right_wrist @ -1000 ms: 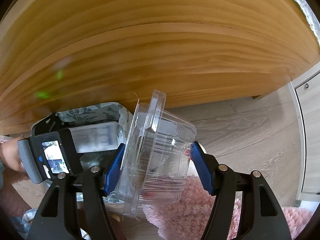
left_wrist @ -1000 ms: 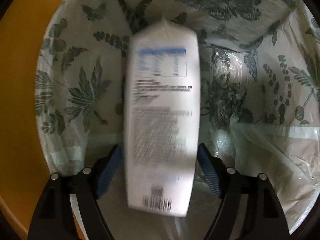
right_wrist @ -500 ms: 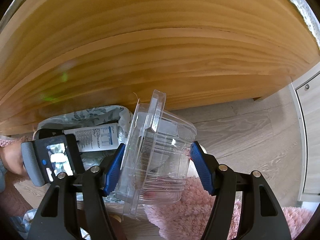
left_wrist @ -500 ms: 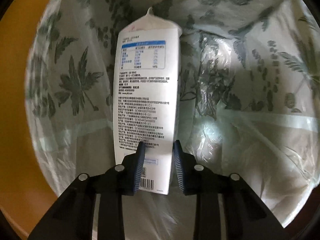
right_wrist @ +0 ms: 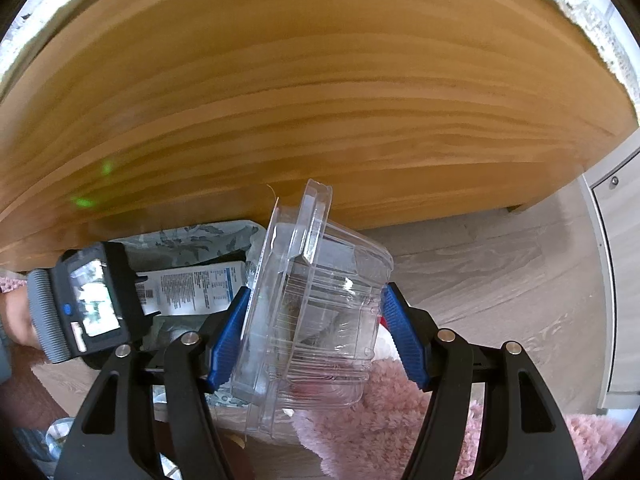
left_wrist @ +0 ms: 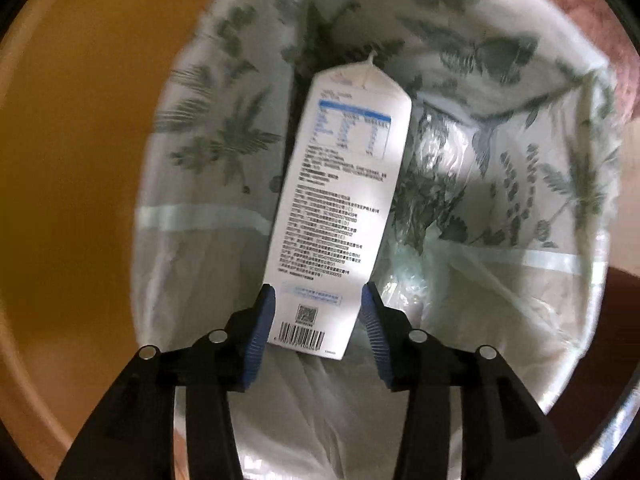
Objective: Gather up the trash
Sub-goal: 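Open the left tool over the bin to drop the white milk carton, then lower the clear clamshell into the bin with the right tool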
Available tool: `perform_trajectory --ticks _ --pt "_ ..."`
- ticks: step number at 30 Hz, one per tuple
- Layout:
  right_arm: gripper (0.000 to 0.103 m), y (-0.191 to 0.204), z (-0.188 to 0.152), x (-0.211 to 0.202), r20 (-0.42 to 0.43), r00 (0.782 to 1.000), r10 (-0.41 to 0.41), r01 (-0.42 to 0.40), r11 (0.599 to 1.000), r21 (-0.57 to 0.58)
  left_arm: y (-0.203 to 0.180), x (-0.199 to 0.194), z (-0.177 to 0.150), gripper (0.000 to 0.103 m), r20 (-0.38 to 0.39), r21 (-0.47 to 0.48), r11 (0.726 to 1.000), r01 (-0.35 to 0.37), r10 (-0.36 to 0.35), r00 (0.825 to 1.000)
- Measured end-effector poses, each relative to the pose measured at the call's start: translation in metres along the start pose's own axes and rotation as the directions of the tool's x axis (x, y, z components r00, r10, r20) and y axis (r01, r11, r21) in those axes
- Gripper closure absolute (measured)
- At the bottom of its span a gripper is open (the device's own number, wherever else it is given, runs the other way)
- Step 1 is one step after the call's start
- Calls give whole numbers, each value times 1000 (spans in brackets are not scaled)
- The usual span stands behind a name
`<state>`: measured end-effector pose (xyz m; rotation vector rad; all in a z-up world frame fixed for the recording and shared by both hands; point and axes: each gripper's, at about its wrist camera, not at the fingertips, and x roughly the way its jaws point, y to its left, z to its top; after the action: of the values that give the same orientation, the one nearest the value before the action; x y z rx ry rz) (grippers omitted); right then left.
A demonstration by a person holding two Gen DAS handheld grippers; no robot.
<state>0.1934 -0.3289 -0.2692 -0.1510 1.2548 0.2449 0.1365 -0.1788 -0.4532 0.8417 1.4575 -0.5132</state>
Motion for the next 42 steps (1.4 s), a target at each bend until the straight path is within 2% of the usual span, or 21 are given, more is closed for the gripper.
perform_trajectory --ticks 4,7,9,14,18,21,23,29,32,40,42 --pt "39 0 -3 -7 28 1000 3 -3 1000 -1 6 -31 -8 52 54 -63 998 -4 7 999" --pt "39 1 -7 -14 54 999 3 -3 1000 -8 13 -52 -23 41 85 -104 995 -5 14 996" --pt "39 2 -10 -19 73 997 6 -5 1000 -13 15 -64 -30 39 111 -134 991 0 15 994" --pt "39 8 -15 -32 112 994 15 -11 999 -35 24 -91 -51 29 170 -232 972 25 15 985" --pt "39 16 -20 -42 140 990 22 -12 997 -71 31 -108 -65 24 219 -314 947 70 1 976" --pt "39 22 -21 -46 154 988 30 -15 995 -97 38 -126 -77 12 263 -389 914 117 -12 965" --pt "39 26 -22 -49 157 987 39 -20 993 -116 41 -136 -85 9 273 -429 895 119 3 962" --pt "39 40 -23 -50 157 986 52 -23 983 -181 49 -156 -111 8 322 -535 829 161 25 946" --pt "39 48 -22 -46 154 987 50 -17 978 -208 54 -164 -122 8 312 -574 808 134 64 948" --pt "39 78 -28 -45 169 985 43 19 937 -348 68 -174 -153 8 312 -685 706 178 63 948" --pt "39 86 -30 -46 174 984 42 30 919 -392 70 -174 -160 8 316 -698 691 187 63 947"
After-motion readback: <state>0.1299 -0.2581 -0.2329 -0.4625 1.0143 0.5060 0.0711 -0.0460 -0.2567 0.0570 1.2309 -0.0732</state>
